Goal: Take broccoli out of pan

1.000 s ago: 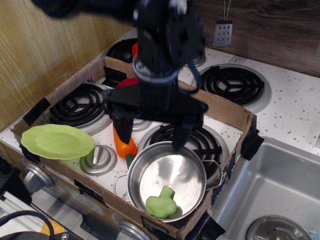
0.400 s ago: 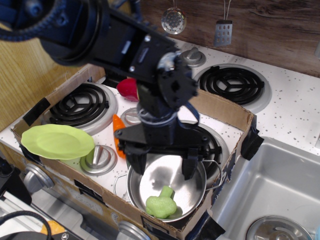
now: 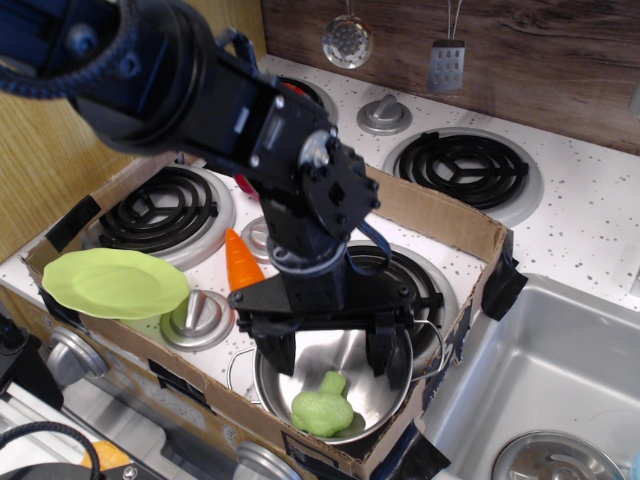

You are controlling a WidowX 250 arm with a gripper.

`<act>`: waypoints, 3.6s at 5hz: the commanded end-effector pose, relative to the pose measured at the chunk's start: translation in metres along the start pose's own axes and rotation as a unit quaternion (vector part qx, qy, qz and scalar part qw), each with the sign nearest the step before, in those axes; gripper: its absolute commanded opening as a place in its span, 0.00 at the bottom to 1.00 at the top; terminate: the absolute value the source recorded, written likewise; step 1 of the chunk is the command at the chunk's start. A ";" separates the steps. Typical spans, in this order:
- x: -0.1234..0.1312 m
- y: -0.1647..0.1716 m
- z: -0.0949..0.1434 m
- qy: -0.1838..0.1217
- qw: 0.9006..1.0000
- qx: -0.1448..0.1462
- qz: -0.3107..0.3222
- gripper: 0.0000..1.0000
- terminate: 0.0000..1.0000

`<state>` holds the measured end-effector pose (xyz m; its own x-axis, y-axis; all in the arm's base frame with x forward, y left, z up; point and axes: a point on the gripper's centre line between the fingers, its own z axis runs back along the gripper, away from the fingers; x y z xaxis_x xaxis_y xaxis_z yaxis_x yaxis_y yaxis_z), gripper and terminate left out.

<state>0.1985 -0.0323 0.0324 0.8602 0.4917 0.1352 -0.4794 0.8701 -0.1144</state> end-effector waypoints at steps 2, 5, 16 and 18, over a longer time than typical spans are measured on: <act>-0.015 -0.011 -0.014 -0.027 0.999 -0.007 0.035 1.00 0.00; -0.011 -0.007 -0.022 -0.024 0.999 -0.024 0.020 0.00 0.00; 0.181 -0.024 -0.004 -0.104 0.968 -0.038 -0.225 0.00 0.00; 0.178 -0.032 0.002 -0.104 0.973 -0.016 -0.207 1.00 0.00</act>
<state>0.3571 0.0415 0.0447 0.9333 0.1021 0.3442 -0.0948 0.9948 -0.0380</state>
